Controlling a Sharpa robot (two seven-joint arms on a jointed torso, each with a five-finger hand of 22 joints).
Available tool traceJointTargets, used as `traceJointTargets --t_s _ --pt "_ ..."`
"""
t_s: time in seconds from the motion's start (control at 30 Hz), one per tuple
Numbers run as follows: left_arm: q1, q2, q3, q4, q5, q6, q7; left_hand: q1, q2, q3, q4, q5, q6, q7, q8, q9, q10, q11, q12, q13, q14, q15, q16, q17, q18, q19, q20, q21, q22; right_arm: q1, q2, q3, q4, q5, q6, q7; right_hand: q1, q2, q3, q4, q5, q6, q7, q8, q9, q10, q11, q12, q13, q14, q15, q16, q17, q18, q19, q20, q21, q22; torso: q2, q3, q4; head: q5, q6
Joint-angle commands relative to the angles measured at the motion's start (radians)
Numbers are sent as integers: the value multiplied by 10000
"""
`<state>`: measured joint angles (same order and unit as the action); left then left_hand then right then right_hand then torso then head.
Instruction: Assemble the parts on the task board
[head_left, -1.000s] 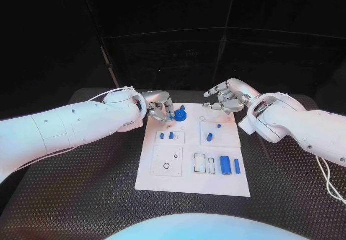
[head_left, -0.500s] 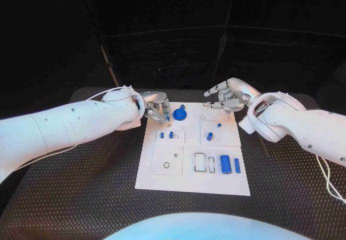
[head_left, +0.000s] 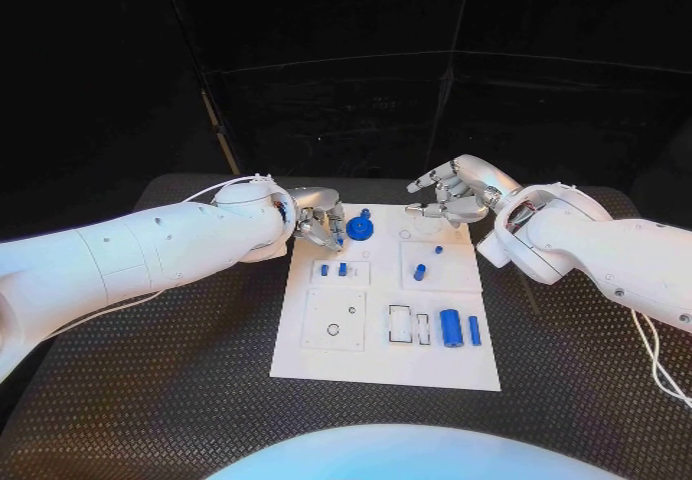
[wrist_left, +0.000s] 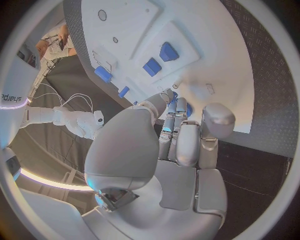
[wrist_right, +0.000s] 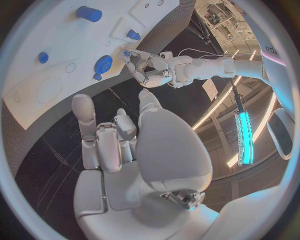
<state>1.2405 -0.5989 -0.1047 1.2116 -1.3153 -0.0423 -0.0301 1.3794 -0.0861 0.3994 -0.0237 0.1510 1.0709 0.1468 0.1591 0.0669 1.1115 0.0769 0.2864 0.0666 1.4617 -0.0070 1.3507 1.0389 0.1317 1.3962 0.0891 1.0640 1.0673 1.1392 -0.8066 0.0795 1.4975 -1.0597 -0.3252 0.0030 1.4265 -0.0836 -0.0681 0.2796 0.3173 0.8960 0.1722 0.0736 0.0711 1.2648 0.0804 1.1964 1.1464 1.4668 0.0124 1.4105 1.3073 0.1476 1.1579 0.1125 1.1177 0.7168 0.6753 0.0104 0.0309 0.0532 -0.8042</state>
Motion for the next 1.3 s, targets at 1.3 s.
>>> traceJointTargets --t_s 1.3 --pt "-29 124 -57 -191 52 681 -236 -134 -5 104 3 -48 104 -27 -55 9 100 -20 -85 2 92 -31 -23 -71 -166 36 8 16 -12 16 -15 4 13 20 -24 83 -29 115 -45 -34 48 76 -23 57 14 -52 9 -52 -10 402 -96 -49 4 80 -88 -25 -75 -35 -5 3 4 -17 -92"
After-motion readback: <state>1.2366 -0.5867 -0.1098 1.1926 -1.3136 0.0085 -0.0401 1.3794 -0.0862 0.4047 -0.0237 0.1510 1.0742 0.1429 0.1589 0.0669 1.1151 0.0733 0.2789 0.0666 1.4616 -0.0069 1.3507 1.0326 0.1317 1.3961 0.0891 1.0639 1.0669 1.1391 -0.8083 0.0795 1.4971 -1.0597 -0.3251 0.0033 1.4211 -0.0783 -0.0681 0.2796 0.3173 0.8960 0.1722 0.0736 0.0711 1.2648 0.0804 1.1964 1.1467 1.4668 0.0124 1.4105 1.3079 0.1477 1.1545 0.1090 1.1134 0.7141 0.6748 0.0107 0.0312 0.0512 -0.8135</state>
